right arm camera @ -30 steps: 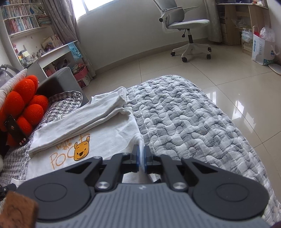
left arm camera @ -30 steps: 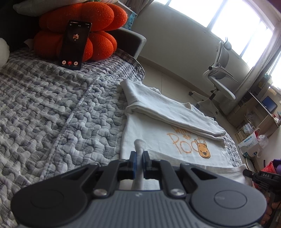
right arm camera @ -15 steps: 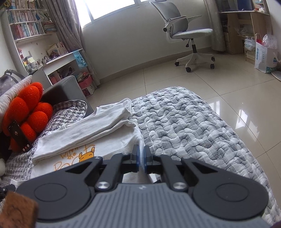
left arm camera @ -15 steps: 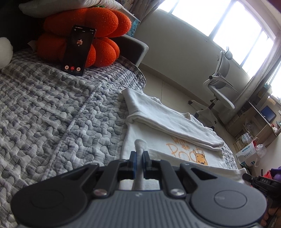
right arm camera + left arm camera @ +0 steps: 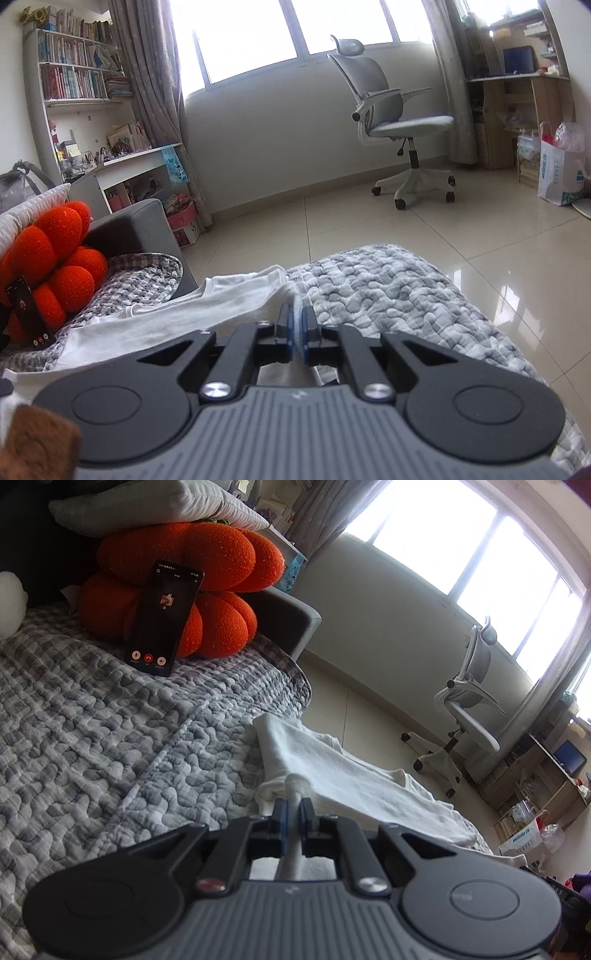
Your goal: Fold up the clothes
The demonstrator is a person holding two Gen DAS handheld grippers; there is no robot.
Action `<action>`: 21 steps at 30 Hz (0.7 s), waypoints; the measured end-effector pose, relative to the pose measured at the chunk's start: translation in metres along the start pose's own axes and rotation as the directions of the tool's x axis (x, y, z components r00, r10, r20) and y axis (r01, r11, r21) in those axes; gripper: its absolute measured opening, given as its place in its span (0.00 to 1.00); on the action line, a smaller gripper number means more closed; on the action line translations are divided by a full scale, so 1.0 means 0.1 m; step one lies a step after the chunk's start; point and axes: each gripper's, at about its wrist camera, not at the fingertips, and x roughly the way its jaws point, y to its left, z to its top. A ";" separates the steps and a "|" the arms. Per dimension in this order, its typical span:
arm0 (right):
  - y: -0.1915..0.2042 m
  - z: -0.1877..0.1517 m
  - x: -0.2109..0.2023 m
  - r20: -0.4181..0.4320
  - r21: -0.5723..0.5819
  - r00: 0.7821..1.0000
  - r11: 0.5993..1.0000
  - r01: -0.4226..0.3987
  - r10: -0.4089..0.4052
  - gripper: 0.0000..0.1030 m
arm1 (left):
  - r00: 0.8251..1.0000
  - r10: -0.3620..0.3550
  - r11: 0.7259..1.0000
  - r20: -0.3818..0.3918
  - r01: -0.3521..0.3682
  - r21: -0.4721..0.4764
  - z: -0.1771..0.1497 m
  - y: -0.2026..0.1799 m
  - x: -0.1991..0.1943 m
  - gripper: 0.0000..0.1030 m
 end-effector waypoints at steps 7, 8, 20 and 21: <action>0.06 -0.04 0.18 0.045 -0.006 0.999 1.000 0.021 -0.020 0.05 | 0.998 0.064 0.998 0.017 -0.064 -0.004 0.02 -0.03 0.23 0.07; 0.07 -0.04 0.21 0.046 -0.001 0.999 1.000 0.025 -0.025 0.05 | 0.997 0.068 0.998 0.019 -0.068 -0.001 0.02 -0.03 0.26 0.07; -0.01 -0.17 0.46 -0.069 -0.006 0.996 0.998 0.057 -0.057 0.05 | 0.989 0.143 0.985 -0.045 -0.138 0.102 -0.09 -0.03 0.55 0.07; -0.01 -0.19 0.48 -0.083 -0.013 0.994 0.998 0.063 -0.064 0.06 | 0.987 0.150 0.983 -0.048 -0.144 0.114 -0.10 -0.04 0.57 0.07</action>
